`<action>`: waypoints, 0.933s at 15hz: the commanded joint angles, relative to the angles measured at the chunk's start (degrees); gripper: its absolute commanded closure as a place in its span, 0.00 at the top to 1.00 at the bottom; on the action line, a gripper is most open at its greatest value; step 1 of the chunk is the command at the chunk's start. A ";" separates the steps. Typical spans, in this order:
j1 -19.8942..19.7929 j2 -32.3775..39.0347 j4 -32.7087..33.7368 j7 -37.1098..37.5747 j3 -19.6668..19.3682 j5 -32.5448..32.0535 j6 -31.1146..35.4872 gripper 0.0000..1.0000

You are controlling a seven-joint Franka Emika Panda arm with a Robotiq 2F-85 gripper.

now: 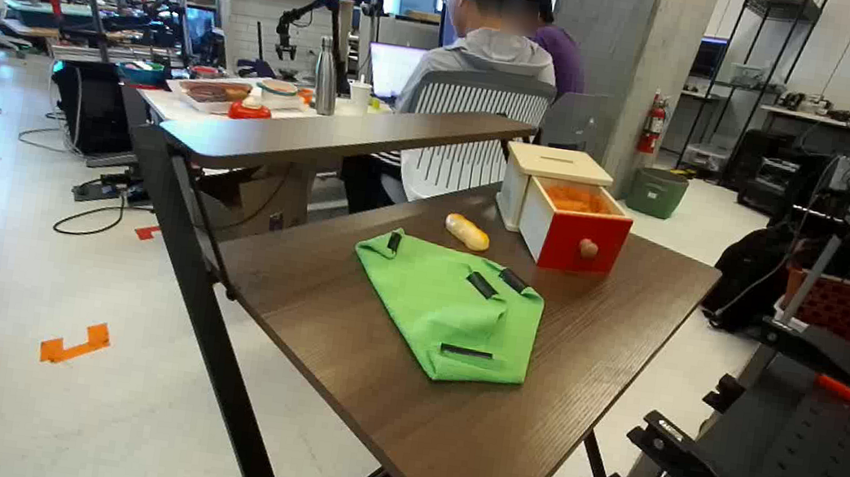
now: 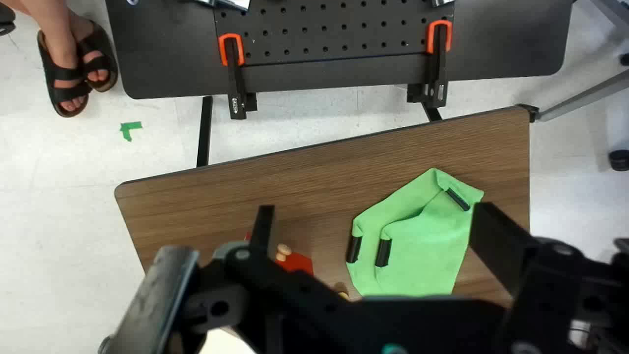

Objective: Move the yellow object to the right

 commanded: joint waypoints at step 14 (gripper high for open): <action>0.28 4.00 2.14 -1.65 -0.09 1.97 4.59 1.00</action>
